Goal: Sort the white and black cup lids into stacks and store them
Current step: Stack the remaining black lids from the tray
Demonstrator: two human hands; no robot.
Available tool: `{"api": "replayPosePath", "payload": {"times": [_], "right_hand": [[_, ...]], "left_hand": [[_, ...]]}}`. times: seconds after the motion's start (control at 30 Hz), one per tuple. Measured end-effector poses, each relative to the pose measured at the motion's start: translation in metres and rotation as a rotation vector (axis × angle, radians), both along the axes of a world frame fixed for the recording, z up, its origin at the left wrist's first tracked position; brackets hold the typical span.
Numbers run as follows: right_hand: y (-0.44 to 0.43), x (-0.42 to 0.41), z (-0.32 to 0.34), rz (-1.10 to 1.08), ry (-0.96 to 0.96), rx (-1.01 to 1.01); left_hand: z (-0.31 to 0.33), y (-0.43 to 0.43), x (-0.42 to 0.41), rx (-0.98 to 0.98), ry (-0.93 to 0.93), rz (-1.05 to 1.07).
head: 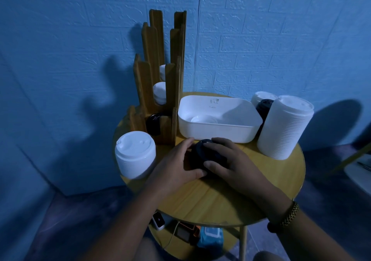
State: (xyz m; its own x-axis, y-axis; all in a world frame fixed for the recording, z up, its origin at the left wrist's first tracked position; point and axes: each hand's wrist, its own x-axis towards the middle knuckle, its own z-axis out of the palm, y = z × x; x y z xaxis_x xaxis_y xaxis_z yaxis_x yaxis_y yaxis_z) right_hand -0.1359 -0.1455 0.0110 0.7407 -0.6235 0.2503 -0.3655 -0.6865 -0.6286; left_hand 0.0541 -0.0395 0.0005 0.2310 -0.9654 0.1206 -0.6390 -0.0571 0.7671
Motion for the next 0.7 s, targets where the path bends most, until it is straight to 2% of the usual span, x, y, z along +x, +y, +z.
{"api": "replayPosePath", "payload": {"times": [0.17,0.27,0.37,0.57,0.7], "right_hand": [[-0.001,0.001,0.008,0.044,0.196,-0.213],[-0.003,0.002,0.012,0.062,0.267,-0.259],[-0.005,0.002,0.013,0.094,0.242,-0.207],[-0.009,-0.003,0.017,0.094,0.052,-0.049],[-0.016,0.000,0.016,0.132,0.147,-0.093]], "left_hand": [[0.001,-0.001,-0.001,0.003,-0.015,-0.003],[0.001,0.000,-0.001,0.015,-0.016,-0.004],[0.003,0.000,-0.003,0.044,-0.025,-0.018],[0.001,-0.003,-0.001,0.068,-0.012,-0.020],[0.000,-0.005,-0.001,0.079,-0.018,-0.018]]}}
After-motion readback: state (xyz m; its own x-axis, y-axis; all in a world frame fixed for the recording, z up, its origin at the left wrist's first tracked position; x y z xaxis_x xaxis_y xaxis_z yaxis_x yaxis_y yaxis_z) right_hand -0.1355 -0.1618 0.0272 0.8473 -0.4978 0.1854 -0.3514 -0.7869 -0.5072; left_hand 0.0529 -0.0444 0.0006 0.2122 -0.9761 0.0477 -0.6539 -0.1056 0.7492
